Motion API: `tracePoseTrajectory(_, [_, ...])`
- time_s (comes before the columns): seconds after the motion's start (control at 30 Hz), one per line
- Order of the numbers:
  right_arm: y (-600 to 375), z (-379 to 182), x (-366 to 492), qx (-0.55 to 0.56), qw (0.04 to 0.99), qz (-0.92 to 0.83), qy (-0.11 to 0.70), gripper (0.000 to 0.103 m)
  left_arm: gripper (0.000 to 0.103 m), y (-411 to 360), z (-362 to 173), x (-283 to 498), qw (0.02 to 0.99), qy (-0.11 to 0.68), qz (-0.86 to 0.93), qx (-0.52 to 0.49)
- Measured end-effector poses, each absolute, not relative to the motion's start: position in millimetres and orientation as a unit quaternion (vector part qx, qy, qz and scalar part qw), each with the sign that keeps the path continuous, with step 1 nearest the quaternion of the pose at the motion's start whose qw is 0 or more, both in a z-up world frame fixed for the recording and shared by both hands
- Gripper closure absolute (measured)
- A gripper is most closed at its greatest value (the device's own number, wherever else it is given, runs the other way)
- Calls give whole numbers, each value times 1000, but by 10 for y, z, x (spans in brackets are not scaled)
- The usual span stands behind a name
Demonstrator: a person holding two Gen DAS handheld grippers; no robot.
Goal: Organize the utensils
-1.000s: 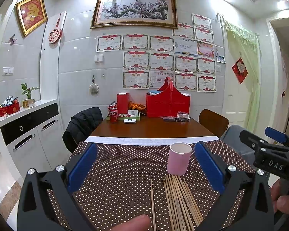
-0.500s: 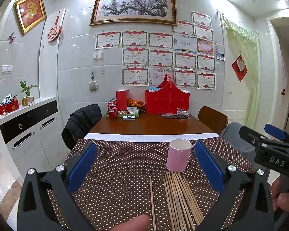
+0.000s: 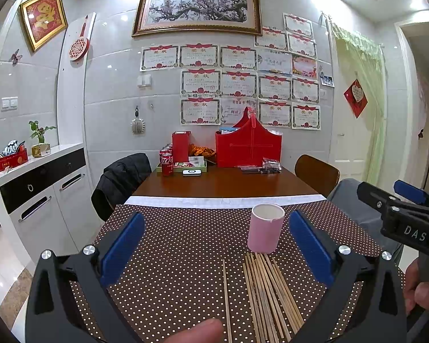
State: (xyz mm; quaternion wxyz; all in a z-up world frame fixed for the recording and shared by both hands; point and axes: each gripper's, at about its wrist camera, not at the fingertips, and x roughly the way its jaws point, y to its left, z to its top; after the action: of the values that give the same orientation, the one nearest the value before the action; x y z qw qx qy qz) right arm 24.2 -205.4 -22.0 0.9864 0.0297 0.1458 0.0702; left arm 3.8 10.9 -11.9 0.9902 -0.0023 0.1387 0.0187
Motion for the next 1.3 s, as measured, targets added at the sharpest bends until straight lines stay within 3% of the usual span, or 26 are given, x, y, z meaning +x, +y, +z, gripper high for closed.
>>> tracePoseTrajectory(0.83, [-2179, -359, 363, 43, 981, 80, 170, 6, 4, 85, -258, 193, 987, 162, 19, 5])
tracePoseTrajectory(1.3, [-2322, -1460, 1098, 34, 929, 106, 353, 6, 4, 126, -1455, 1088, 929, 365, 14, 58])
